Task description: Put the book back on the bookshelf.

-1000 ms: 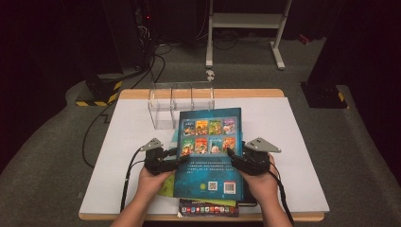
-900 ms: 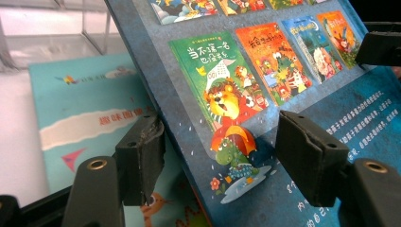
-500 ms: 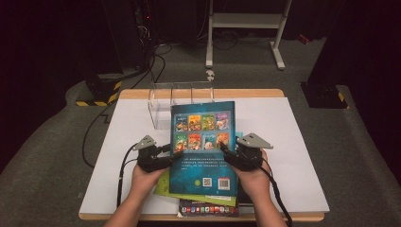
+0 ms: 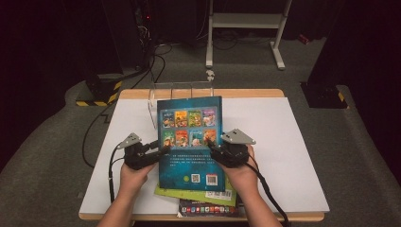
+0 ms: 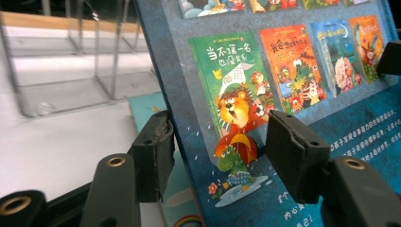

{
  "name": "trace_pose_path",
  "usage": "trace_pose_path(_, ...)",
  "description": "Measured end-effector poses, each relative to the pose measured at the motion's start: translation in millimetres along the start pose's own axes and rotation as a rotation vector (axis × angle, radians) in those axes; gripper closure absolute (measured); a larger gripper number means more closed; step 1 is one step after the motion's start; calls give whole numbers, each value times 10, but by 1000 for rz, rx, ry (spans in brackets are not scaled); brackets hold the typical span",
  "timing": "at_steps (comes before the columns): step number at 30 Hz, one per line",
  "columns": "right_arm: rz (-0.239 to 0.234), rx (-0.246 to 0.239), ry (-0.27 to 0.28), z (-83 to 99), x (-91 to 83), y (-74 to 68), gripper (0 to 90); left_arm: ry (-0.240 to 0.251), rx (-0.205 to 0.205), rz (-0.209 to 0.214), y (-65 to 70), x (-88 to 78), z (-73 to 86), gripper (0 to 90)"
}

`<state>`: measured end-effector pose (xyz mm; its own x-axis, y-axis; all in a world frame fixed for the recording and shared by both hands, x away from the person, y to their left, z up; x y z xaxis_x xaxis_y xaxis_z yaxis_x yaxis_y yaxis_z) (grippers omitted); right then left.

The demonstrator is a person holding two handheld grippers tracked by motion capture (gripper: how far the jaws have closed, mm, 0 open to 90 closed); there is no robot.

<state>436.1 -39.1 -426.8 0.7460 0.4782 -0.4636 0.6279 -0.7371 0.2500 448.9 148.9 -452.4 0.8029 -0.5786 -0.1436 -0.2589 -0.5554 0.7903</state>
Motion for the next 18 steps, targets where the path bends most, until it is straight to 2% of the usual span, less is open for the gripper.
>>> trace_pose_path(2, -3, -8, 12, -50, 14, -19, 471, 17, -3, -2, 9, -20, -47, 447)
trace_pose_path(9, -4, -22, 41, -188, 26, -48, 484, 52, 24, -6, 20, -85, -139, 468)
trace_pose_path(11, -5, -26, 47, -217, 28, -54, 487, 68, 16, -5, 42, -91, -166, 475)
trace_pose_path(12, -4, -29, 51, -230, 27, -55, 489, 68, 27, -7, 46, -98, -175, 476)
trace_pose_path(18, 14, -22, 88, -292, -46, -33, 511, 85, 27, 15, 125, -130, -211, 526)
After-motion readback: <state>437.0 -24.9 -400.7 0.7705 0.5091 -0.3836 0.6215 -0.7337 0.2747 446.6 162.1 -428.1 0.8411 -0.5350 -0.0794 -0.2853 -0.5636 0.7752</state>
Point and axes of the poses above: each handheld gripper's, and its own axes: x roughly forward along the jaws, z roughly out of its underside, y roughly to its right, the point moved 10 cm from there along x, roughly forward along the jaws, and after that the axes turned 15 degrees about -x, right-handed, at the moved point
